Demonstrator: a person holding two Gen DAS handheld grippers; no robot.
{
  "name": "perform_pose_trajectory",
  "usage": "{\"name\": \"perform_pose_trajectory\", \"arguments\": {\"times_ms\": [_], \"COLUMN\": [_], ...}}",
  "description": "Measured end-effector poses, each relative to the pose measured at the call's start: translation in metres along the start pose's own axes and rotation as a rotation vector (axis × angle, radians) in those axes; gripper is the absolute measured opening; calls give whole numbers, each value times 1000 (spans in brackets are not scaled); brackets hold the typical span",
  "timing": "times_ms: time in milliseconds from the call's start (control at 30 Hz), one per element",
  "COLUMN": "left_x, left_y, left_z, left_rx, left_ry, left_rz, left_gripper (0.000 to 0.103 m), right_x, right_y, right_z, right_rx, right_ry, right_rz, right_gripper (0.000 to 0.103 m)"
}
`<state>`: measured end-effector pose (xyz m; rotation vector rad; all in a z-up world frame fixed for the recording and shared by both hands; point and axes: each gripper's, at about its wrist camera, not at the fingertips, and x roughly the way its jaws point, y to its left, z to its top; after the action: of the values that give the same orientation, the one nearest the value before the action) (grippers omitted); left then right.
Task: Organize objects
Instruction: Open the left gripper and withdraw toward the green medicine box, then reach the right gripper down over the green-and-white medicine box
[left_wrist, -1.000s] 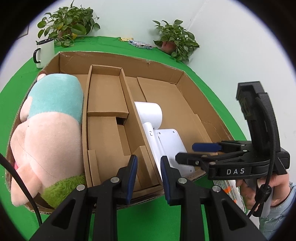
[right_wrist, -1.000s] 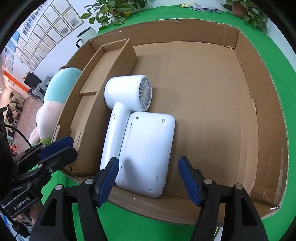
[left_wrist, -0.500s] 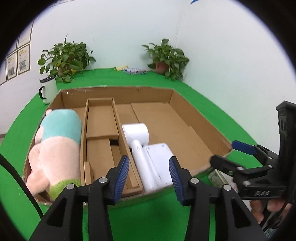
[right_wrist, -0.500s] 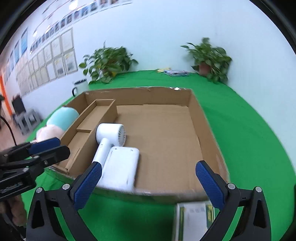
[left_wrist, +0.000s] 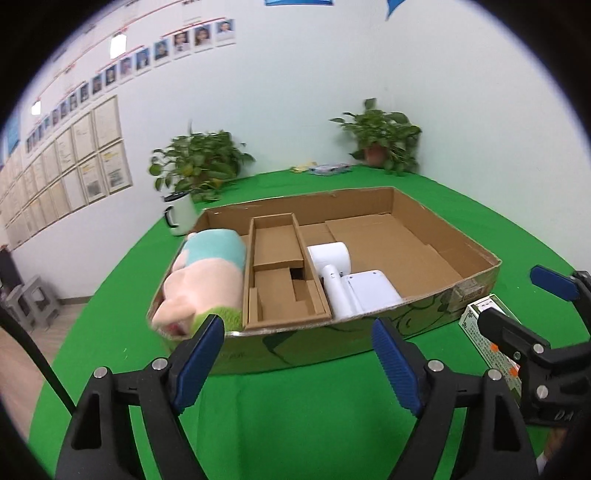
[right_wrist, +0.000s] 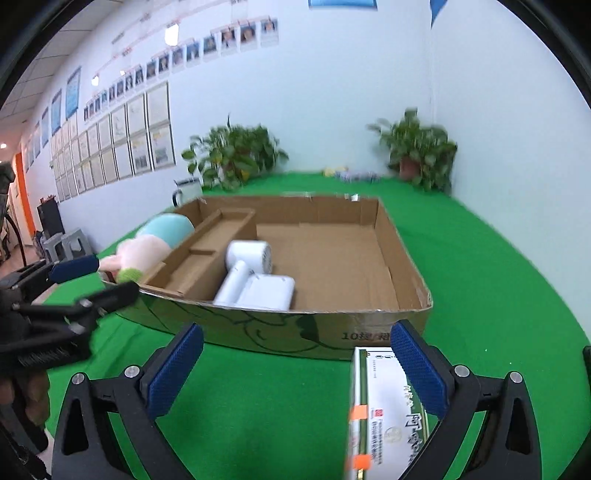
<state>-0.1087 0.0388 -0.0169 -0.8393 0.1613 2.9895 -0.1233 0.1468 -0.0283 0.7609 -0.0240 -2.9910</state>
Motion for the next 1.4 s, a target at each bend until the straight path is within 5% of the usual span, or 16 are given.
{"name": "perform_pose_trajectory", "arguments": {"times_ms": [600, 933, 1033, 1100, 1167, 1333, 1400], "left_x": [-6, 12, 13, 12, 10, 6, 8], "left_y": [2, 19, 20, 19, 20, 24, 27], "left_z": [-13, -47, -49, -48, -48, -44, -45], "left_rx": [-66, -132, -138, -137, -138, -158, -190], "left_ry": [1, 113, 120, 118, 117, 148, 174], "left_rz": [20, 5, -11, -27, -51, -164, -237], "left_gripper": [82, 82, 82, 82, 82, 82, 82], "right_x": [-23, -10, -5, -1, -1, -11, -18], "right_y": [-21, -84, -92, -89, -78, -31, -11], "right_z": [-12, -72, -85, -88, -87, -78, -74], "right_rx": [72, 122, 164, 156, 118, 127, 108], "right_ry": [2, 225, 266, 285, 289, 299, 280], "right_rz": [-2, -88, -70, -62, -67, 164, 245], "right_gripper": [102, 101, 91, 61, 60, 65, 98]}}
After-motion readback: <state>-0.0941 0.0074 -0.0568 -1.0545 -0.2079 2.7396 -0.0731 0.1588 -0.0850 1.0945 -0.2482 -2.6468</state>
